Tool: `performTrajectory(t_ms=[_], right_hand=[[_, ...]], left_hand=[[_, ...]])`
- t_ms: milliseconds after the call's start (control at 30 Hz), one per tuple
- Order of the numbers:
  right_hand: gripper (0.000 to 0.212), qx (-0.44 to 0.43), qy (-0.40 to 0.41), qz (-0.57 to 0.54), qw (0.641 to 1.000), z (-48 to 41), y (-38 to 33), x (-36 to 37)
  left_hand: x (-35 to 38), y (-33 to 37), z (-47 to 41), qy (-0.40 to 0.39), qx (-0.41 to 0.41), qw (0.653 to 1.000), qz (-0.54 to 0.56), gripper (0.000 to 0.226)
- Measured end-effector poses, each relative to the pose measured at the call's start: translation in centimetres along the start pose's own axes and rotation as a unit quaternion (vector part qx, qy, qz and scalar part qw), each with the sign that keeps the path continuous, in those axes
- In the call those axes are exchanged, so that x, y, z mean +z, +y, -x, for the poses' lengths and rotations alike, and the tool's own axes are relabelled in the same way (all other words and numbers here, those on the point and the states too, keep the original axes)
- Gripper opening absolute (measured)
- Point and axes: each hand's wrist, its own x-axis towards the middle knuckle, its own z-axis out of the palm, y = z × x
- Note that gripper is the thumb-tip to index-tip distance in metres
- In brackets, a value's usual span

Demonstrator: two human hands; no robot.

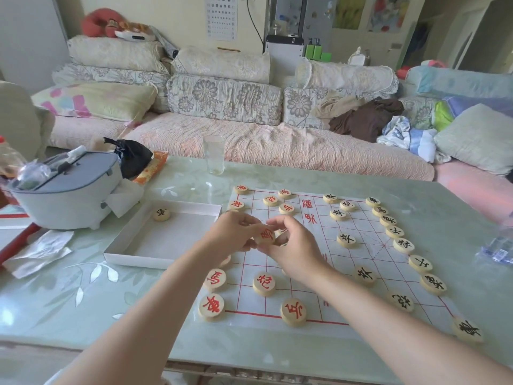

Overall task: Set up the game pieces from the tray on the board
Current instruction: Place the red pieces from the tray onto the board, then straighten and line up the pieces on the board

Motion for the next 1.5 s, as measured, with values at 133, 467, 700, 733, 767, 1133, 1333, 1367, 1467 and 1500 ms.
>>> performTrajectory(t_ms=[133,467,700,733,767,1133,1333,1367,1467,1500], right_hand=[[0.028,-0.005,0.003,0.023,1.000,-3.3,-1.0,2.1],[0.025,0.013,0.016,0.159,0.987,-15.1,-0.1,5.9],[0.024,0.038,0.012,0.236,0.971,-21.0,0.9,7.7],[0.024,0.039,0.005,0.241,0.970,-21.5,1.0,8.0],[0.024,0.039,-0.001,0.244,0.969,-22.0,1.1,8.3],[0.014,0.061,-0.019,0.272,0.960,-23.2,1.7,9.2],[0.018,-0.008,-0.023,0.237,0.971,-20.9,0.5,9.4],[0.021,-0.022,-0.031,0.224,0.974,-20.3,0.1,9.6],[0.023,-0.055,-0.060,0.179,0.980,-18.0,-0.9,10.1],[0.023,-0.061,-0.072,0.158,0.983,-17.2,-1.3,10.1]], left_hand=[[-2.8,-0.5,-2.1,0.046,0.052,0.987,-0.145,0.014],[-11.6,-7.1,-5.9,0.179,0.013,0.868,-0.463,0.042],[-12.9,-9.0,-6.8,0.106,-0.062,0.878,-0.463,0.061],[-12.8,-9.1,-7.0,0.100,-0.070,0.877,-0.465,0.061],[-12.7,-9.1,-7.1,0.101,-0.071,0.874,-0.470,0.060],[-12.1,-9.0,-7.4,0.102,-0.068,0.864,-0.488,0.038],[-12.6,-9.8,-8.1,0.133,-0.049,0.883,-0.447,0.041],[-12.4,-9.4,-8.0,0.141,-0.057,0.891,-0.429,0.044],[-11.9,-7.9,-7.3,0.174,-0.051,0.908,-0.377,0.045],[-11.7,-7.5,-7.1,0.183,-0.040,0.915,-0.357,0.042]])
